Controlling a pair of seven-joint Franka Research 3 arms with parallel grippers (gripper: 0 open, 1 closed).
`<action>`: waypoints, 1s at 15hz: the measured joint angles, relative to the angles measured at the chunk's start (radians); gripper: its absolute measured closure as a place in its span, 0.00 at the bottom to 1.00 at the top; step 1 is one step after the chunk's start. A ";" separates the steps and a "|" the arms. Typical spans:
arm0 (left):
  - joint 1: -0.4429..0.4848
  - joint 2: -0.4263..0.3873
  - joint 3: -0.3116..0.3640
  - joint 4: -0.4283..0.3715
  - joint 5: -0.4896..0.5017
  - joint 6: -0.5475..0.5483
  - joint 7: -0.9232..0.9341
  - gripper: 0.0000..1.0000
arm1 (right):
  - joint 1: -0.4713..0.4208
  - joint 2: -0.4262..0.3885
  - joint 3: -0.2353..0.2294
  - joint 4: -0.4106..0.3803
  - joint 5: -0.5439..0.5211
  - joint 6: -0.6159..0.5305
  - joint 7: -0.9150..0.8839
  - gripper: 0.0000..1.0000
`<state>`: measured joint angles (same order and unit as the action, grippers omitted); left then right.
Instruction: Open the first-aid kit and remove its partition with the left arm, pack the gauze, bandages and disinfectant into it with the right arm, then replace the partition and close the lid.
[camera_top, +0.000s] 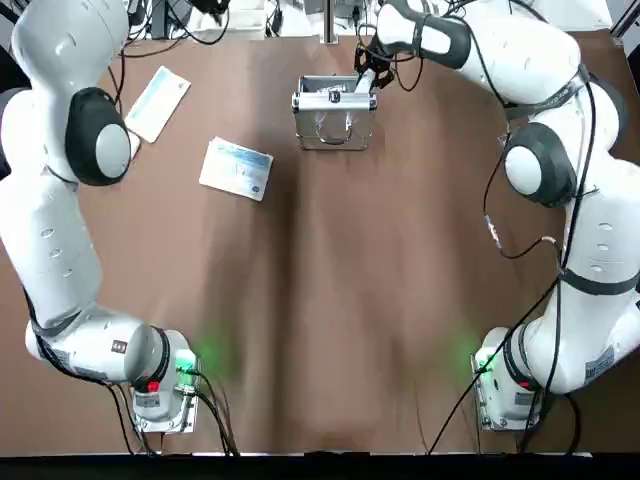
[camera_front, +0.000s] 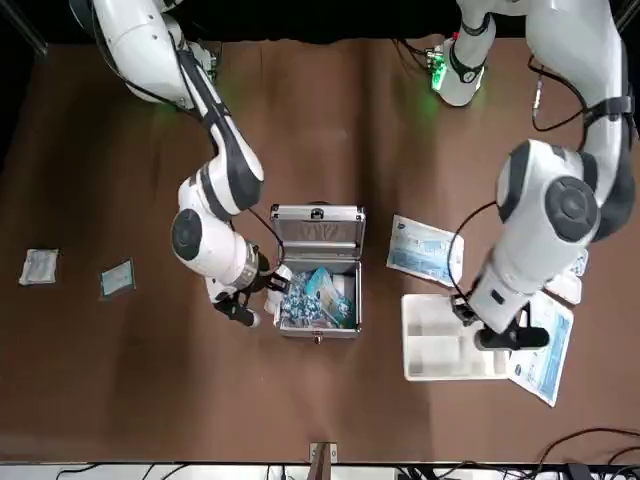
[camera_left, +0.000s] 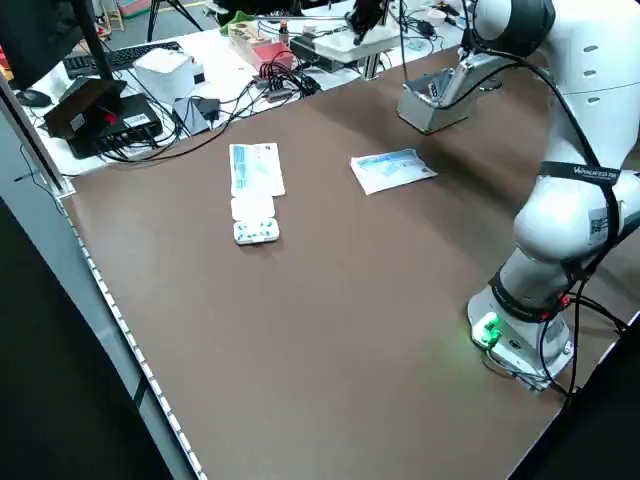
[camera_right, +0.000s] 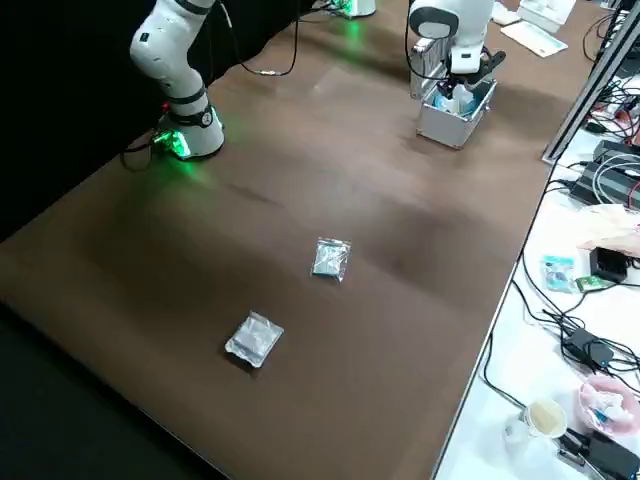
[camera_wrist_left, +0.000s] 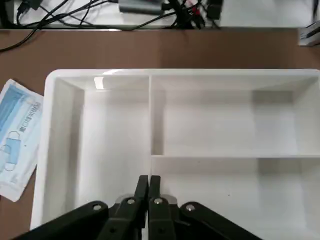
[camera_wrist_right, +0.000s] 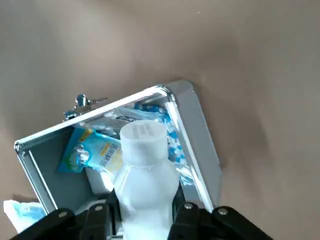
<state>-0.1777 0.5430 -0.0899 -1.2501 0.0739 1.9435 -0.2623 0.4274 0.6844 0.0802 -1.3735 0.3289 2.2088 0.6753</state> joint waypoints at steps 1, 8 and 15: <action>0.017 0.000 0.000 -0.012 0.000 0.005 0.020 0.97 | 0.005 0.012 0.000 0.000 0.000 0.024 0.001 0.59; 0.030 0.106 0.000 -0.055 0.001 0.199 0.041 0.97 | 0.011 0.063 -0.002 0.000 0.000 0.068 0.001 0.59; 0.030 0.219 0.002 -0.065 0.001 0.327 0.106 0.97 | 0.020 0.063 0.000 0.007 0.003 0.071 0.001 0.25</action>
<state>-0.1474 0.7621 -0.0875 -1.3153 0.0752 2.2704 -0.1567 0.4475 0.7469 0.0803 -1.3663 0.3316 2.2799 0.6759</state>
